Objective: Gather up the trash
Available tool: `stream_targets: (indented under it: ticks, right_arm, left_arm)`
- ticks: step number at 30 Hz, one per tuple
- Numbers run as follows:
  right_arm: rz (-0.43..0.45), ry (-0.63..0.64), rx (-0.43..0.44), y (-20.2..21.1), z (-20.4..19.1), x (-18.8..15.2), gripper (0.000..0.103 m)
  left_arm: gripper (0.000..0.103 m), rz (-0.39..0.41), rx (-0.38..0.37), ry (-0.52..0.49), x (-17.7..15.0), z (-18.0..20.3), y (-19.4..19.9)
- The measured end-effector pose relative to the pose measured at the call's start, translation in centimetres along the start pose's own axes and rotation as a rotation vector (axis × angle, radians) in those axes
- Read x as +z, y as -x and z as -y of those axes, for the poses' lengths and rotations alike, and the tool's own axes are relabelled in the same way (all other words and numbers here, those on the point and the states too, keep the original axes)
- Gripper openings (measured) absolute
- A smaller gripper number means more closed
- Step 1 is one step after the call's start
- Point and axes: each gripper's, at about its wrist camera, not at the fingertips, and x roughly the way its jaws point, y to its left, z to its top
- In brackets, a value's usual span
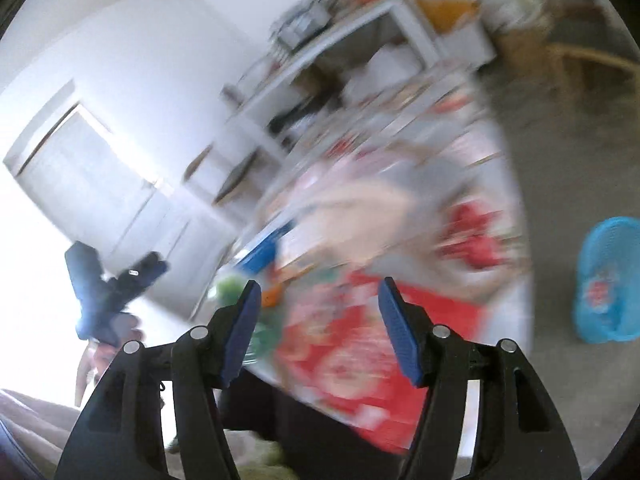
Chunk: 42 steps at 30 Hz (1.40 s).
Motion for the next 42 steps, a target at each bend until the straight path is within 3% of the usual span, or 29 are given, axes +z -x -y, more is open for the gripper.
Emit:
stream_targets:
  ticks: [5,11,17,21,32,37,42]
  right_arm:
    - [-0.185,0.025,0.001,-8.4,-4.3,0.7,0.044]
    - [-0.34,0.041,-0.109,-16.5,-6.2,1.4,0.03]
    - [-0.43,0.044,-0.17,-20.1,-5.9,1.5,0.027]
    - [-0.46,0.059,-0.223,-21.5,-6.0,1.3,0.02]
    - [-0.419,0.173,-0.285,-21.3,-8.2,0.4,0.005]
    - [-0.327,0.192,-0.292,-19.1,-8.9,1.1,0.004]
    - [-0.194,0.167,-0.265,-14.1,-9.0,2.7,0.004]
  left_arm:
    - [0.09,0.003,0.009,0.048,-3.3,-2.4,0.4]
    - [0.09,-0.028,-0.077,0.103,-5.6,-4.0,-0.5]
    - [0.09,-0.024,-0.13,0.049,-6.8,-3.9,-0.8]
    - [0.09,-0.027,-0.175,0.057,-7.4,-4.2,-1.1]
    - [0.078,-0.03,-0.225,0.092,-7.9,-4.9,-1.1]
    - [0.072,-0.001,-0.27,0.077,-8.0,-4.2,0.1]
    - [0.069,0.015,-0.343,0.014,-8.0,-1.9,1.2]
